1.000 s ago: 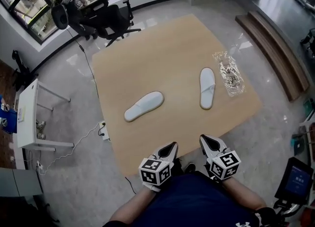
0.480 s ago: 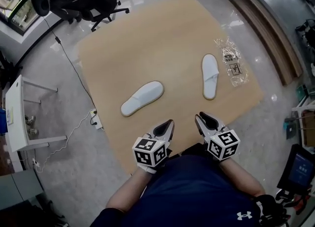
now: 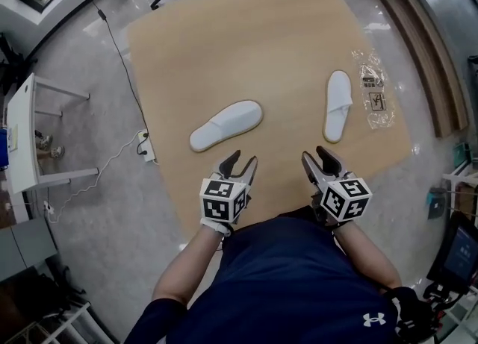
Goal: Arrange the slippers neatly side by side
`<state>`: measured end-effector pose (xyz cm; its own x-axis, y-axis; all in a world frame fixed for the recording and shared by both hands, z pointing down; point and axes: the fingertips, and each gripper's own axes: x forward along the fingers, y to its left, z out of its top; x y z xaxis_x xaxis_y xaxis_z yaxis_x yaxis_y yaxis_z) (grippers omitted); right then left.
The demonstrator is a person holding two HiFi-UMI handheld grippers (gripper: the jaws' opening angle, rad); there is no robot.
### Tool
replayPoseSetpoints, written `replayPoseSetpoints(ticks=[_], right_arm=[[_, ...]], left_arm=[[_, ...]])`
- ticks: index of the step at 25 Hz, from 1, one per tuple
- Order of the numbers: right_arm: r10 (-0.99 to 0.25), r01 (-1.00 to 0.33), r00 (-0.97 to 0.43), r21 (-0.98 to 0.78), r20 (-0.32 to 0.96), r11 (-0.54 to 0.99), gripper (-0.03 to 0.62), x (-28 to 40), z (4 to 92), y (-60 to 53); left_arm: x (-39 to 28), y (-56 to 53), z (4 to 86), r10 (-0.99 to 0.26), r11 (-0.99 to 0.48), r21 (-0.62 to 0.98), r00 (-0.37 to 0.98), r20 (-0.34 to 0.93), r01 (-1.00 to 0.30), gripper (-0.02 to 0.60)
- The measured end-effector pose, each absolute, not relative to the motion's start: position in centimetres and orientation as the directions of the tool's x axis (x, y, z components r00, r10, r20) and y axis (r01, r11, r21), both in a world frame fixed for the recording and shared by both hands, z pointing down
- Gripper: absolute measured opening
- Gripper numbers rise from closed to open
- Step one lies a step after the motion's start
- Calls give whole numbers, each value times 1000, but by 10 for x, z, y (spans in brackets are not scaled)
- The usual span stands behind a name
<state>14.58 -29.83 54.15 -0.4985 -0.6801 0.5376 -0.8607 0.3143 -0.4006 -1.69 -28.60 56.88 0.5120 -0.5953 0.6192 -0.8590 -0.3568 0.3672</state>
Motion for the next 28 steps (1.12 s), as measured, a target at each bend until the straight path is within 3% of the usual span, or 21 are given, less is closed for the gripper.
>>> replayPoseSetpoints(ticks=[3, 11, 21, 28], right_arm=[[-679, -861, -498, -401, 540, 313, 228, 147, 550, -315], [-695, -916, -400, -243, 597, 319, 238, 198, 591, -368], [-670, -967, -252, -156, 698, 202, 244, 282, 645, -445], [-611, -985, -155, -78, 776, 151, 244, 315, 686, -476]], left_arm=[[-38, -298, 582, -612, -352, 275, 442, 656, -895, 211], [-102, -341, 624, -621, -401, 2, 274, 734, -916, 246], [-96, -379, 668, -511, -537, -26, 301, 805, -843, 262], [-89, -379, 695, -387, -729, -120, 262, 884, -673, 254]])
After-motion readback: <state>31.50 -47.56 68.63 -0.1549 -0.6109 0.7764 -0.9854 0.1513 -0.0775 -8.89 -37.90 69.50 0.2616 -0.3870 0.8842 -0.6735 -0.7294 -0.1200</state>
